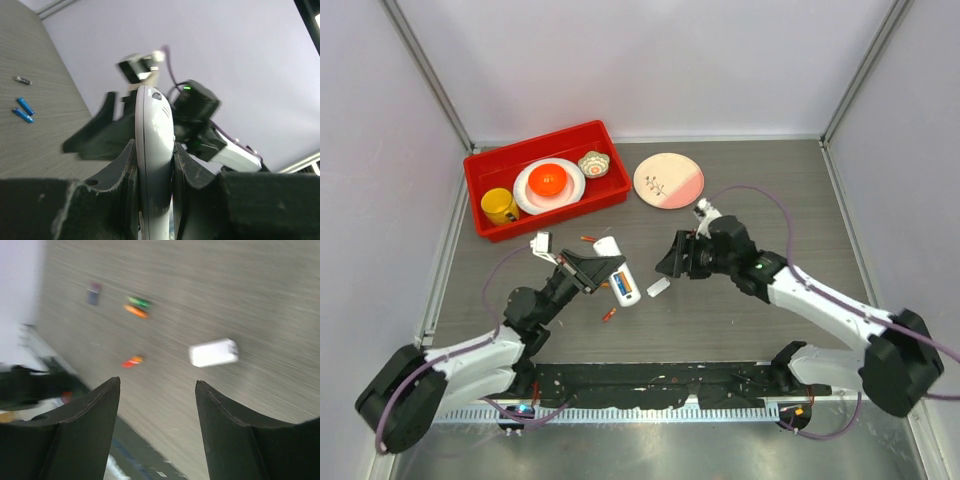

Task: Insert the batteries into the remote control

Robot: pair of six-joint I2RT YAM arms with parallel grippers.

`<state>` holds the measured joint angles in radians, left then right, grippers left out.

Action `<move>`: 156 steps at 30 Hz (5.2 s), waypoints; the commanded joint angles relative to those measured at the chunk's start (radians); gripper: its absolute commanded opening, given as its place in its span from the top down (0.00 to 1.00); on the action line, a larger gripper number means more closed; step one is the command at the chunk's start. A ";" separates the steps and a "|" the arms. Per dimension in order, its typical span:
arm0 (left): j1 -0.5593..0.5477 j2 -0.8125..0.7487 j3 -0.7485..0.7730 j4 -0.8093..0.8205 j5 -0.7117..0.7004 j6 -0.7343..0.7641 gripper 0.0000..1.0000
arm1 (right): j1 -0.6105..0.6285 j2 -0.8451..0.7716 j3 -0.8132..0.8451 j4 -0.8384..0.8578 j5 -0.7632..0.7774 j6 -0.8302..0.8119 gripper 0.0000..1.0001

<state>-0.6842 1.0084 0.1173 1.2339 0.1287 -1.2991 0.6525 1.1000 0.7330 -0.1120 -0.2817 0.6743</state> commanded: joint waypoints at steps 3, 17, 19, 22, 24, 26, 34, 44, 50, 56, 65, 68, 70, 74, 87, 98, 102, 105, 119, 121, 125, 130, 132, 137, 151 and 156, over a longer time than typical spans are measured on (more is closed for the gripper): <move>0.005 -0.386 -0.057 -0.343 0.017 0.072 1.00 | 0.099 0.156 0.064 -0.149 0.246 -0.231 0.34; 0.005 -0.880 -0.096 -0.817 -0.103 0.116 1.00 | 0.237 0.412 0.068 -0.080 0.296 -0.200 0.80; 0.005 -0.829 -0.087 -0.781 -0.078 0.121 1.00 | 0.243 0.445 0.083 -0.081 0.297 -0.200 0.81; 0.005 -0.775 -0.070 -0.728 -0.046 0.127 1.00 | 0.245 0.489 0.101 -0.075 0.318 -0.199 0.81; 0.005 -0.731 -0.065 -0.690 -0.034 0.126 1.00 | 0.245 0.512 0.114 -0.072 0.346 -0.197 0.81; 0.005 -0.708 -0.064 -0.668 -0.026 0.123 1.00 | 0.245 0.529 0.121 -0.071 0.366 -0.194 0.81; 0.005 -0.705 -0.059 -0.685 -0.035 0.129 1.00 | 0.242 0.613 0.157 -0.049 0.414 -0.191 0.82; 0.005 -0.670 -0.054 -0.682 -0.057 0.141 1.00 | 0.190 0.670 0.221 -0.011 0.409 -0.199 0.73; 0.005 -0.605 -0.048 -0.611 -0.040 0.144 1.00 | 0.194 0.566 0.201 0.034 0.207 -0.329 0.41; 0.005 -0.562 -0.048 -0.574 -0.018 0.144 1.00 | 0.191 0.428 0.209 -0.049 0.344 -0.374 0.37; 0.005 -0.564 -0.054 -0.564 -0.012 0.136 1.00 | 0.150 0.549 0.272 -0.166 0.420 -0.403 0.37; 0.005 -0.573 -0.057 -0.568 -0.008 0.138 1.00 | 0.148 0.581 0.284 -0.153 0.394 -0.397 0.37; 0.006 -0.583 -0.056 -0.577 -0.008 0.138 1.00 | 0.150 0.595 0.292 -0.155 0.395 -0.400 0.36; 0.006 -0.593 -0.054 -0.587 -0.009 0.138 1.00 | 0.145 0.627 0.307 -0.170 0.394 -0.410 0.36; 0.005 -0.582 -0.056 -0.577 -0.015 0.139 1.00 | 0.136 0.658 0.301 -0.235 0.378 -0.452 0.51; 0.005 -0.469 -0.033 -0.508 -0.009 0.147 1.00 | 0.131 0.586 0.261 -0.212 0.372 -0.389 0.73; 0.005 -0.372 -0.012 -0.429 -0.009 0.149 1.00 | 0.130 0.450 0.256 -0.247 0.401 -0.352 0.76; 0.005 -0.270 -0.001 -0.342 -0.017 0.147 1.00 | 0.133 0.322 0.275 -0.320 0.404 -0.343 0.77; 0.000 0.178 0.079 0.099 -0.120 0.092 1.00 | 0.229 0.090 0.411 -0.653 0.190 -0.285 0.78; 0.000 0.228 0.085 0.165 -0.120 0.077 1.00 | 0.249 0.090 0.436 -0.654 0.171 -0.265 0.78; -0.009 0.334 0.085 0.237 -0.120 0.038 1.00 | 0.286 0.113 0.479 -0.670 0.187 -0.262 0.78; -0.028 0.377 0.088 0.291 -0.121 0.026 1.00 | 0.323 0.172 0.503 -0.654 0.191 -0.255 0.79; -0.031 0.375 0.087 0.291 -0.120 0.026 1.00 | 0.334 0.188 0.516 -0.652 0.191 -0.254 0.79; -0.034 0.368 0.079 0.292 -0.120 0.026 1.00 | 0.355 0.264 0.537 -0.667 0.193 -0.269 0.78; -0.035 0.369 0.061 0.312 -0.101 0.029 1.00 | 0.357 0.337 0.606 -0.666 0.242 -0.275 0.80; -0.037 0.363 0.059 0.312 -0.104 0.029 1.00 | 0.357 0.354 0.606 -0.669 0.251 -0.280 0.80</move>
<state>-0.7162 1.3872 0.1776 1.2686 0.0223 -1.2751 1.0058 1.4406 1.3014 -0.7883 -0.0540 0.4026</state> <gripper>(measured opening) 0.277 0.356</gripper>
